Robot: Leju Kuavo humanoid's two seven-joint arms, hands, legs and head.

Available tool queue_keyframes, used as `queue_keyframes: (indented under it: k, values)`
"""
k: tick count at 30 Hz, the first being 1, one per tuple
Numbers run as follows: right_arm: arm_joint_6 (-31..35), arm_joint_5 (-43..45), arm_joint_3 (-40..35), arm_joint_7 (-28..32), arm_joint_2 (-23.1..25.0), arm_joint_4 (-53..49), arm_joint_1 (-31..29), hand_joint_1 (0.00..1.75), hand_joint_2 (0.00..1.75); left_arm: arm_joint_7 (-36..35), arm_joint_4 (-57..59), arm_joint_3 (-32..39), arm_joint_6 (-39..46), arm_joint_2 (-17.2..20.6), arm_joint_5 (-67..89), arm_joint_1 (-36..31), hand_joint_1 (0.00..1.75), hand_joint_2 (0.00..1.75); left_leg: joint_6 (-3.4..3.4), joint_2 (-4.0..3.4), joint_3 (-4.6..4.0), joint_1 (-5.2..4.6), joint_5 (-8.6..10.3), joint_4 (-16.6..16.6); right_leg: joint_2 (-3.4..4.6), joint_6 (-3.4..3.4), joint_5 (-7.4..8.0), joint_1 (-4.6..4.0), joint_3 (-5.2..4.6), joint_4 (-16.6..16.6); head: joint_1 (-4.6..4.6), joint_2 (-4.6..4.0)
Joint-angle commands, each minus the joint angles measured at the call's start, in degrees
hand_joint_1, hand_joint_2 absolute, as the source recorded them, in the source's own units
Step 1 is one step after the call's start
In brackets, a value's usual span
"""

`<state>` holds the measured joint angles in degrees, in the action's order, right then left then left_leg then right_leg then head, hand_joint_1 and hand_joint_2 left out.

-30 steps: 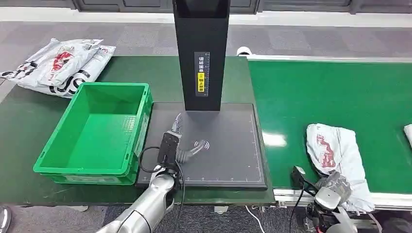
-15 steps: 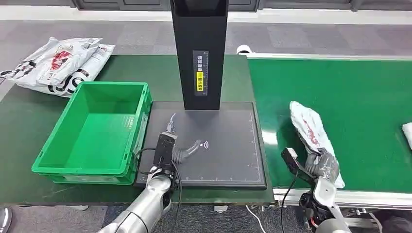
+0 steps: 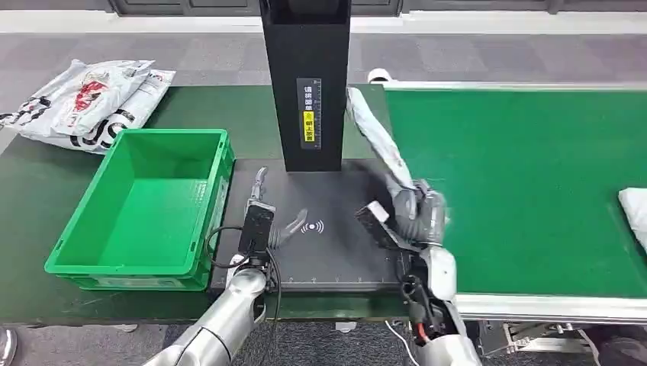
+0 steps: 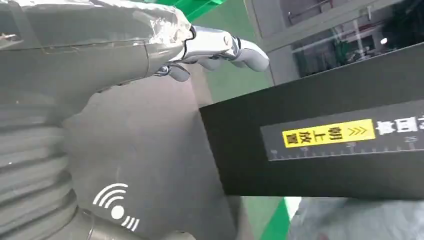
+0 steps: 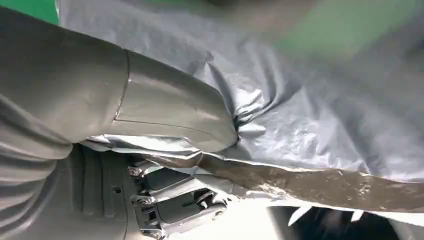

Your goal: Moved the parcel from conveyor to table for the left to box.

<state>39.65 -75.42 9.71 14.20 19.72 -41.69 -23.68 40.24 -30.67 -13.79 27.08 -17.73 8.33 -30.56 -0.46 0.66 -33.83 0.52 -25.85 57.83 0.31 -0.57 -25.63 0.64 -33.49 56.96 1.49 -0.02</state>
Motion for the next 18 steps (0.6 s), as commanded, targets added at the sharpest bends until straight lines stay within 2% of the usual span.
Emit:
queue_keyframes:
  k: [1,12,13,15,16,18]
  values:
    - [-1.7,5.3,-22.4,-2.1,0.3,14.4,-3.7,1.75,1.75,-0.2,0.9,2.1,0.0,1.9,0.1,-2.5,0.00,1.75,-0.03,-0.23,0.07,0.00,0.01,-0.1,0.16,0.07,0.05,-0.02,-0.04,0.0,0.00,0.02]
    - [-1.7,5.3,-22.4,-2.1,0.3,14.4,-3.7,1.75,1.75,-0.2,0.9,2.1,0.0,1.9,0.1,-2.5,0.00,1.75,-0.06,0.03,-0.06,-0.01,0.04,0.0,-0.01,0.06,0.00,0.00,-0.08,0.0,0.00,0.00]
    - [-3.7,5.7,-23.9,-1.7,0.3,15.3,-3.9,1.75,1.75,-0.2,0.7,2.1,-0.1,1.9,0.1,-2.5,0.00,1.75,-0.06,0.02,-0.05,-0.01,0.04,0.0,-0.02,0.07,0.00,0.00,-0.08,0.0,0.00,0.02]
    - [-12.1,10.6,-28.5,-0.3,0.3,16.5,-3.7,1.75,1.75,-0.2,-0.4,1.4,0.2,1.9,0.0,-2.3,0.00,1.75,-0.06,-0.07,0.01,0.00,0.05,-0.1,0.03,0.09,0.03,-0.02,-0.04,0.0,0.00,0.02]
    - [-13.7,11.2,-29.4,0.2,0.3,16.8,-3.5,1.75,1.75,-0.2,-0.8,1.6,-0.2,1.8,-0.4,-2.3,0.00,1.75,-0.07,-0.03,-0.03,0.00,0.03,0.0,0.02,0.08,0.00,-0.01,-0.08,0.0,0.00,0.02]
    - [-22.4,13.0,-33.5,2.5,0.3,19.4,-3.0,1.75,1.75,-0.2,-2.5,1.2,0.0,1.9,-0.9,-1.9,0.00,1.75,-0.07,-0.09,0.03,-0.01,0.03,-0.1,0.06,0.09,0.01,-0.01,-0.04,0.0,0.00,0.02]
